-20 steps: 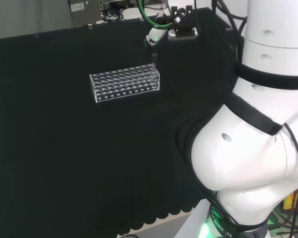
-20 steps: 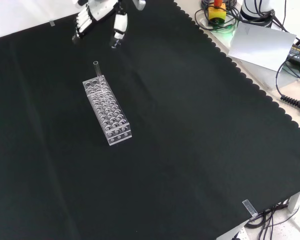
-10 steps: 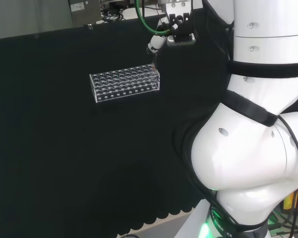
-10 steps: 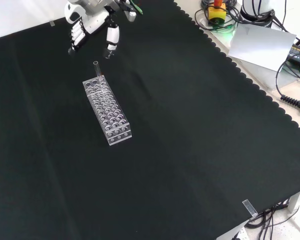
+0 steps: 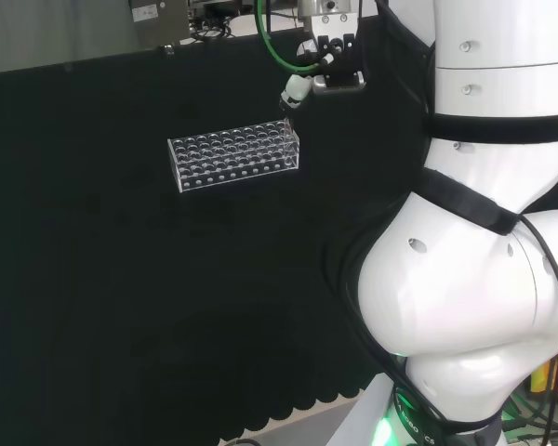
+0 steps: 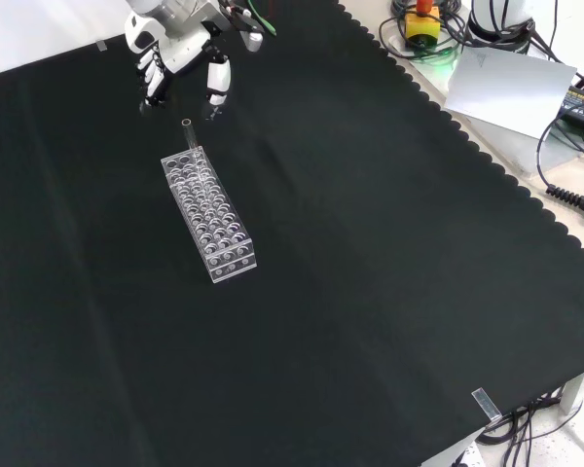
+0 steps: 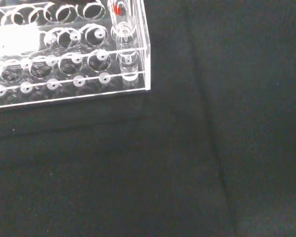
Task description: Pick up the test tube.
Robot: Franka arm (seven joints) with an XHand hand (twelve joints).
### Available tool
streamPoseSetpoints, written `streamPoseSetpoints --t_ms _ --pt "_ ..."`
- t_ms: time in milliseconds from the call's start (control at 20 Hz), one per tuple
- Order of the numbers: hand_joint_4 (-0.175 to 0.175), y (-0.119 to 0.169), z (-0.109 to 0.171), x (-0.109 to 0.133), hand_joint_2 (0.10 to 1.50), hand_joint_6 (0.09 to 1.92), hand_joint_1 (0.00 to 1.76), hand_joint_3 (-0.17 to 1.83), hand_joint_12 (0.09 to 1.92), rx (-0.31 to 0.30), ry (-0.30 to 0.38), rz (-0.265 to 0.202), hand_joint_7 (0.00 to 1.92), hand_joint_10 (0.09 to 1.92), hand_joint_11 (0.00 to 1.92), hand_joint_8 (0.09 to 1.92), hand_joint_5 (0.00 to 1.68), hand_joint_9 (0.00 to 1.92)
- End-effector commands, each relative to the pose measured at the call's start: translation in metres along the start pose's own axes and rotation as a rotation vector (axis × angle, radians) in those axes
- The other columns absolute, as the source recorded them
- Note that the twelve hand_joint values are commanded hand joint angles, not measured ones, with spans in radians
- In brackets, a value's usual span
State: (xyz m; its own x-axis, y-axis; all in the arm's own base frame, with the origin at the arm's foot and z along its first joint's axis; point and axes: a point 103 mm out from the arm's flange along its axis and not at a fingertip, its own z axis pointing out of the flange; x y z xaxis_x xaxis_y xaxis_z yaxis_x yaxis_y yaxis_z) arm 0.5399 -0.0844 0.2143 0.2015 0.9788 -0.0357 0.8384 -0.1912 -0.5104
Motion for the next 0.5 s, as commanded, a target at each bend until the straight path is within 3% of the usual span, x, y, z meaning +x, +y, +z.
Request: streamPoseSetpoints --t_ms 50,500 --pt "-0.104 0.005 0.006 0.006 0.83 0.09 0.74 0.37 1.58 0.012 -0.010 -0.010 0.57 0.88 0.07 0.93 0.37 0.41" --pt "-0.108 0.014 0.018 0.013 0.81 0.09 0.78 0.41 1.56 0.036 -0.022 -0.008 0.62 0.85 0.11 0.92 0.39 0.47"
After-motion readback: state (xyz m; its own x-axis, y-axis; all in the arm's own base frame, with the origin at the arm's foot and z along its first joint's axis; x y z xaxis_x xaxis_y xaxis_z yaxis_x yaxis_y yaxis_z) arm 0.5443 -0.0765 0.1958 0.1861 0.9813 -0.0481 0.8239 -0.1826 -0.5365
